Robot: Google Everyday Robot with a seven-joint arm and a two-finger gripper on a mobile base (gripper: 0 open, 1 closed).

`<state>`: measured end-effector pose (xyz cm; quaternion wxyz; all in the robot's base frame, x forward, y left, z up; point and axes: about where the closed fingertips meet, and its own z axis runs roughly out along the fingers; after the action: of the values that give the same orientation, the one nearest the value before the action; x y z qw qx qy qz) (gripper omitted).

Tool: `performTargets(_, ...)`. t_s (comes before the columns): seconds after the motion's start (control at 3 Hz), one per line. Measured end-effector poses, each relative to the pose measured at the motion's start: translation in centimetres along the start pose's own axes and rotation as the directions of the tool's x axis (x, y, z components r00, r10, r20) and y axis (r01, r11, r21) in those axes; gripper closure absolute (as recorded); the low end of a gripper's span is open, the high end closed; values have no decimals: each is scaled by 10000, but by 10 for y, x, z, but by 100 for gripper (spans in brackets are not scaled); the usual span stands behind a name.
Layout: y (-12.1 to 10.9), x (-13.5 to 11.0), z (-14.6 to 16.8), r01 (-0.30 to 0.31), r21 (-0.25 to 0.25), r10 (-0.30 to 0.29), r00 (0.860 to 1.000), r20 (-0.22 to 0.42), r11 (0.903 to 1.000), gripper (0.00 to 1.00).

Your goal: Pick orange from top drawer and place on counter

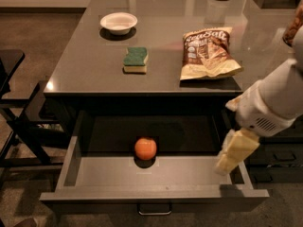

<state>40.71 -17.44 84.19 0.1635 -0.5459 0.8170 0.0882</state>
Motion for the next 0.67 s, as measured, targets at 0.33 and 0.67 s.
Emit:
performTargets(0.33,2,0,44,-857,-521,890,9940,640,9950,0)
performTargets(0.67,3,0,44,-859,-527,893,9939,651,9949,0)
